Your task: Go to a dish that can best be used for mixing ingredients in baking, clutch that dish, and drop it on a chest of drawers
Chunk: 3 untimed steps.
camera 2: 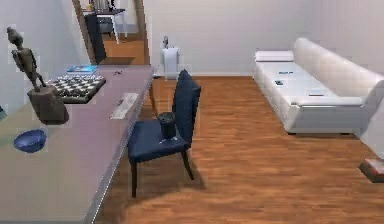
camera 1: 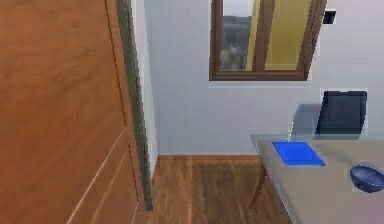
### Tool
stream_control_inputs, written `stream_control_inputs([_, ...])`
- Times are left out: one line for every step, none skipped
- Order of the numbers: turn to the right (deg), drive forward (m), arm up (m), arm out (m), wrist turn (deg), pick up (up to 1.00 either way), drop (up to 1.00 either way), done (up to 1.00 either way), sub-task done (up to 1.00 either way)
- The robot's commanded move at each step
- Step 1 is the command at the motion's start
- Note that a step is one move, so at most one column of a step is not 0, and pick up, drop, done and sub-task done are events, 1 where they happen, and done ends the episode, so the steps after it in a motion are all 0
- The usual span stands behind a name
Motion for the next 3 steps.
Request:
stream_control_inputs([45.0,0.0,0.0,0.0,0.0,0.0,0.0,0.0,0.0])
stream_control_inputs([42.0,0.0,0.0,0.0,0.0,0.0,0.0,0.0,0.0])
stream_control_inputs([0.0,0.05,0.0,0.0,0.0,0.0,0.0,0.0,0.0])
